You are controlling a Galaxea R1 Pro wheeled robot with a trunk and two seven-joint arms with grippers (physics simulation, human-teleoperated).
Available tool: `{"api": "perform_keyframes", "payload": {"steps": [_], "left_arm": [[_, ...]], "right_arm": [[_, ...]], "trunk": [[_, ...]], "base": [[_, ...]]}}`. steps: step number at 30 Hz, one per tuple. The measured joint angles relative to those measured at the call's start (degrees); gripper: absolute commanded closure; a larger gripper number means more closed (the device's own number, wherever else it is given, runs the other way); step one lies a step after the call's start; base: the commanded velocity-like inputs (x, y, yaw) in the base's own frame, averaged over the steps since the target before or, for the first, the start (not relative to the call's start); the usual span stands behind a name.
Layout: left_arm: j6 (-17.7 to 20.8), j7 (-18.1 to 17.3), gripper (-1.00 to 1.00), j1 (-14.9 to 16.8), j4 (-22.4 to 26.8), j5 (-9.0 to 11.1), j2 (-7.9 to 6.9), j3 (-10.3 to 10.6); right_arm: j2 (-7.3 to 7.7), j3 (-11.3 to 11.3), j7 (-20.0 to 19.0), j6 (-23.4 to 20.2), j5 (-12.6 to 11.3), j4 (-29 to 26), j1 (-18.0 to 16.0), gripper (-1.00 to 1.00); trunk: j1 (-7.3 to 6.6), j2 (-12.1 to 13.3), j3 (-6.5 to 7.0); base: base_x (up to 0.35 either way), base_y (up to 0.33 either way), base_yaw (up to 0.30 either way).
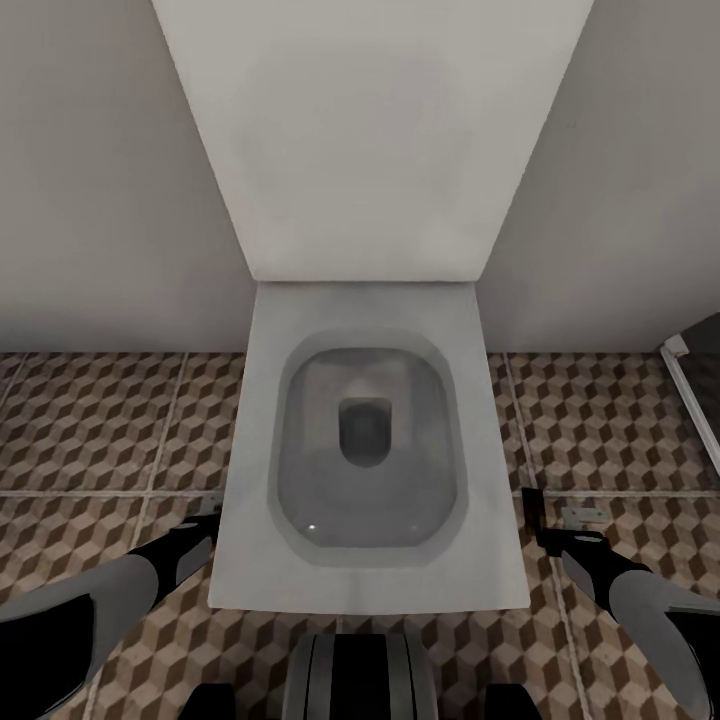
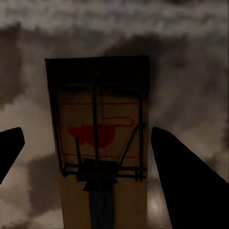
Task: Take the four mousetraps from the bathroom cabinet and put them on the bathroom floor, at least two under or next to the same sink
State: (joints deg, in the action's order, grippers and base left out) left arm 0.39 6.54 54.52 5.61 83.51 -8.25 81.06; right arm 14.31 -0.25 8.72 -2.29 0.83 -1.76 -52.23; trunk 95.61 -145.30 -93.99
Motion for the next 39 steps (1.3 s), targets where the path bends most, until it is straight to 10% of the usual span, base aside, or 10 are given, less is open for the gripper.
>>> {"api": "perform_keyframes", "payload": {"steps": [39], "left_arm": [[-2.44, 0.44, -1.0, -1.76, 0.26, -10.61, 0.42, 0.24]], "right_arm": [[0.16, 0.08, -0.07, -0.09, -0.02, -0.59, 0.55, -1.0]], "trunk": [[0.03, 0.01, -0.01]], "base": [[0.0, 0.0, 0.0]]}}
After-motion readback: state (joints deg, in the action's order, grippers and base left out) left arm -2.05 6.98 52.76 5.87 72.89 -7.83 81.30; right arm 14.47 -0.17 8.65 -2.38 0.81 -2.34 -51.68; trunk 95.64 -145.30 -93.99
